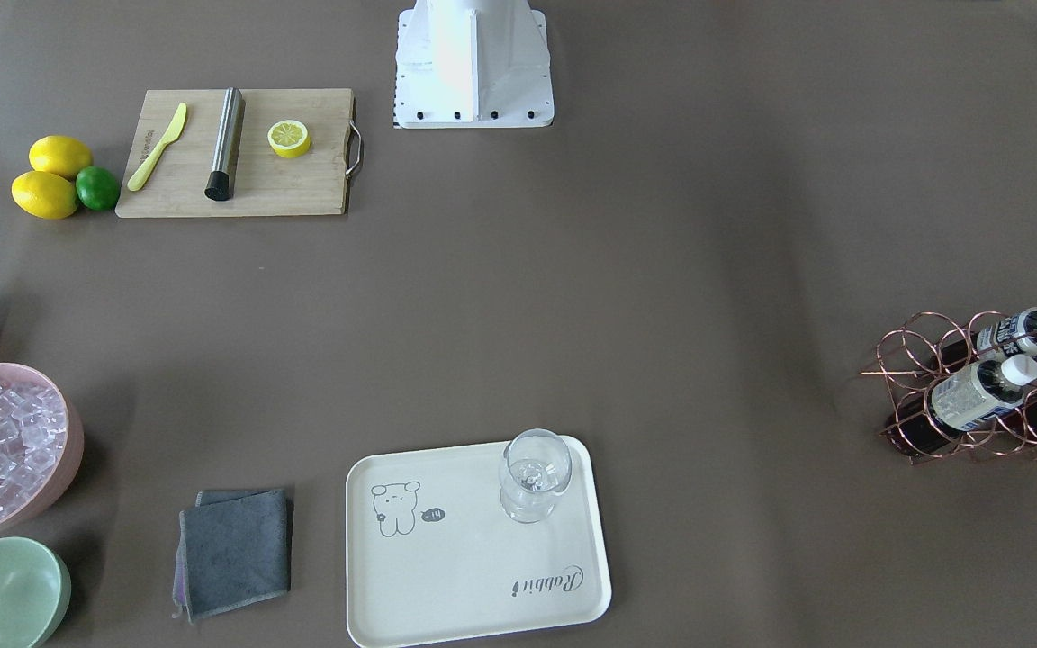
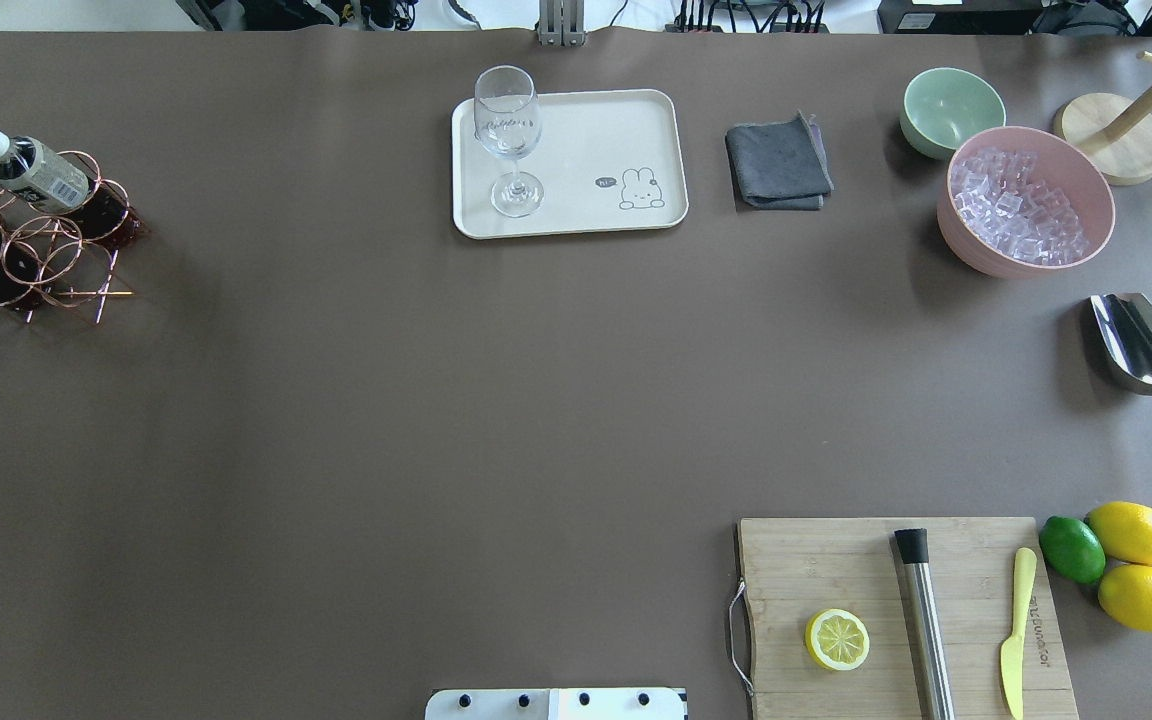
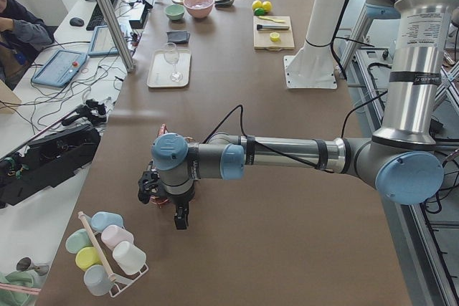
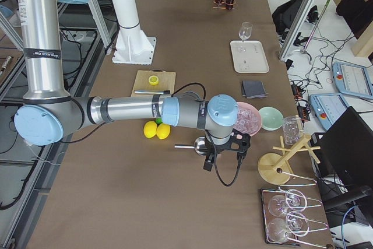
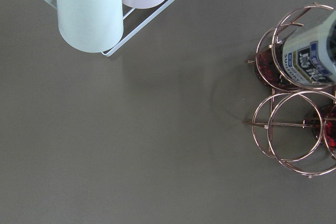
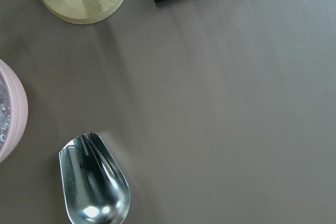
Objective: Take tea from basket to plate
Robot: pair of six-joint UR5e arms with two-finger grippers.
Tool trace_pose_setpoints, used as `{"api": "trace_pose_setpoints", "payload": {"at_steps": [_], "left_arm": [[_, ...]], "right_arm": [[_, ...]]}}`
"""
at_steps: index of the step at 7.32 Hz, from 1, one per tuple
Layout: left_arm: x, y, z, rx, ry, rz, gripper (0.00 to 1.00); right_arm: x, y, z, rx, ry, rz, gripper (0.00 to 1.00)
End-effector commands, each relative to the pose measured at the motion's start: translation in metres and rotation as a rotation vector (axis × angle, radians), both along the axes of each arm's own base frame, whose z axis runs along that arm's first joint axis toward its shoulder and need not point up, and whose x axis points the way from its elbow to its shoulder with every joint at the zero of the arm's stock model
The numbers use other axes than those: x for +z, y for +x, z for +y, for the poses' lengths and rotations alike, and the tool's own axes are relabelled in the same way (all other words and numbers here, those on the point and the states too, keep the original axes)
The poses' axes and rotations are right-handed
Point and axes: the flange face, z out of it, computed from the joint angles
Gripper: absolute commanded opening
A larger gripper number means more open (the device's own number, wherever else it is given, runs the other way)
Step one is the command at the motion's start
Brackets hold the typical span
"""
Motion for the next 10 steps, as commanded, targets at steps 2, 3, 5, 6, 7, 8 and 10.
{"api": "trace_pose_setpoints", "payload": {"at_steps": [2,3,5,6,7,8,10], "left_arm": [[0.001,0.000,0.001,-0.001,-0.001,0.002,0.98],[0.001,0.001,0.001,0.000,-0.003,0.002,0.98],[-0.002,0.004,-0.001,0.009,0.001,0.002,0.98],[-0.004,0.004,0.000,0.009,0.002,-0.003,0.98],[-0.004,0.002,0.001,0.006,0.002,0.002,0.98],[-0.005,0.002,0.002,0.003,0.000,0.008,0.98],[-0.007,0.003,0.001,0.001,0.000,0.007,0.98]], "right_arm": [[-0.001,0.000,0.000,0.000,0.001,-0.001,1.00],[-0.001,0.000,0.000,0.000,0.001,-0.001,1.00],[-0.001,0.000,0.000,0.000,0.001,-0.001,1.00],[-0.002,0.000,0.000,0.000,0.004,-0.001,1.00],[-0.004,0.000,0.000,0.000,0.009,0.001,1.00],[-0.005,0.000,0.000,0.000,0.010,0.000,1.00],[-0.011,-0.001,0.010,0.000,0.023,0.001,1.00]]}}
